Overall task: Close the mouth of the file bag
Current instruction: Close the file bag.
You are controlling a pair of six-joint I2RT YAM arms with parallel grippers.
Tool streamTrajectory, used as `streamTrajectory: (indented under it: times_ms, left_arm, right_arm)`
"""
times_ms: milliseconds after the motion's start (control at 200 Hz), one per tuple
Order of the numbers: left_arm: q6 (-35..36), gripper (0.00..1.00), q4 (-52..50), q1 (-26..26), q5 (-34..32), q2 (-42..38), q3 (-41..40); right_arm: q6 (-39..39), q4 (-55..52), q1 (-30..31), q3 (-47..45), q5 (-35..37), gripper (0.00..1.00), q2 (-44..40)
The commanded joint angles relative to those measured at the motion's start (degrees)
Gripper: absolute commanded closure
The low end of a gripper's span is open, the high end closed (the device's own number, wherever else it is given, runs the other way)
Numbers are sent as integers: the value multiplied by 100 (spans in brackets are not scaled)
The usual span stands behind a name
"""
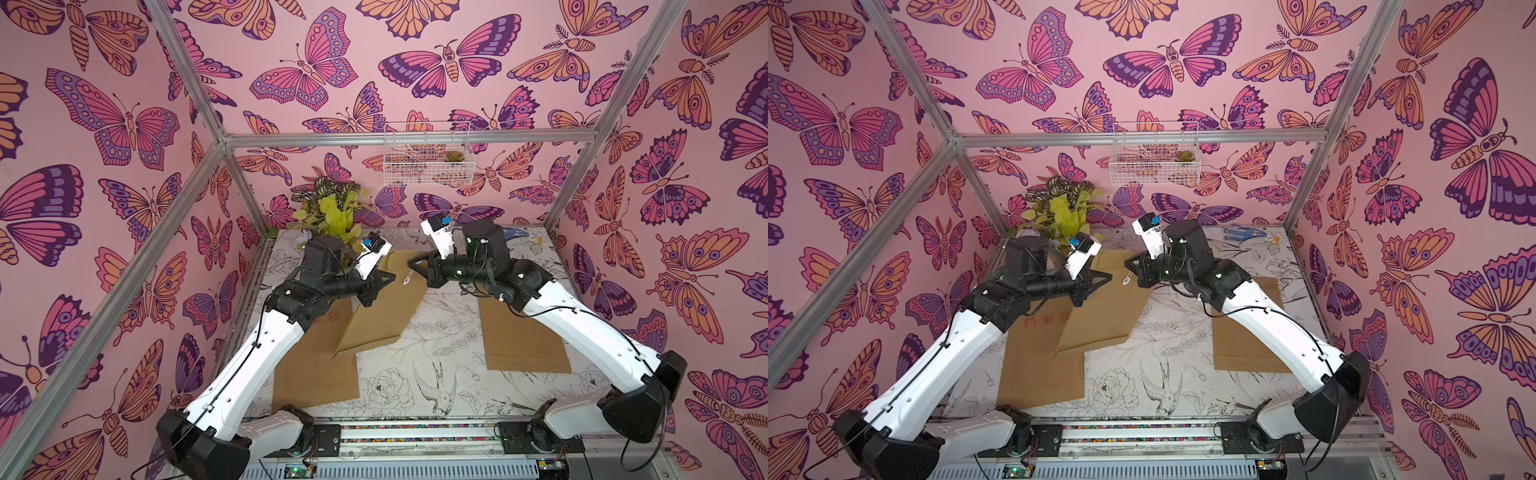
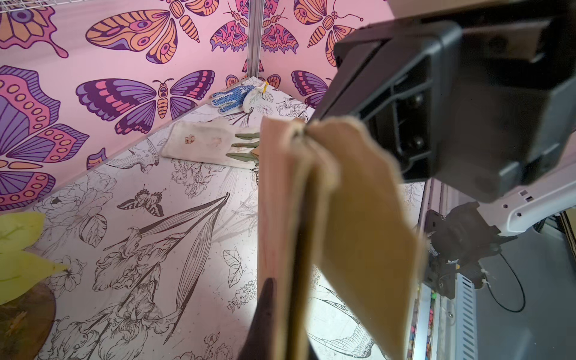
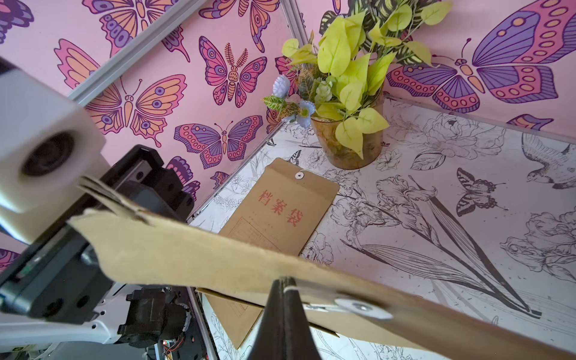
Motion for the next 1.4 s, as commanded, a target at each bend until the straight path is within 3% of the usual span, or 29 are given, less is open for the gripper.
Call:
streamTrajectory:
  times_ms: [0,255,796,916,1072,1162,1297,1392]
  left_arm:
    - [-215,100,216,11,34,-14,-93]
    - [-361,100,347,99,89,15,-64]
    - [-849,100,542,358,401,-114,-57]
    - [-1444,100,822,590,654,-177,-138]
    - [-2615,100,920,794,1163,-59,61]
    - [-3355,100,991,785,1462,117,38]
    - [-4289,100,1727,785,1566,282,-612]
    - [-4428,100,1933,717,1537,746,-882]
  right_arm:
    - [196,175,49,-16,-110,100,-7]
    - [426,615,22,-612,-185,100,-50]
    - [328,636,-438,-875,-461,100,-21]
    - [280,449,-609,-914,-438,80,-110]
    - [354,413,-1060,-1295,-315,66,-486]
    - [572,487,-1479,-1565,-244,63,-749]
    - [858,190,-1925,-1773,50,59,-936]
    - [883,-399,-2048,-1685,404,58,-782]
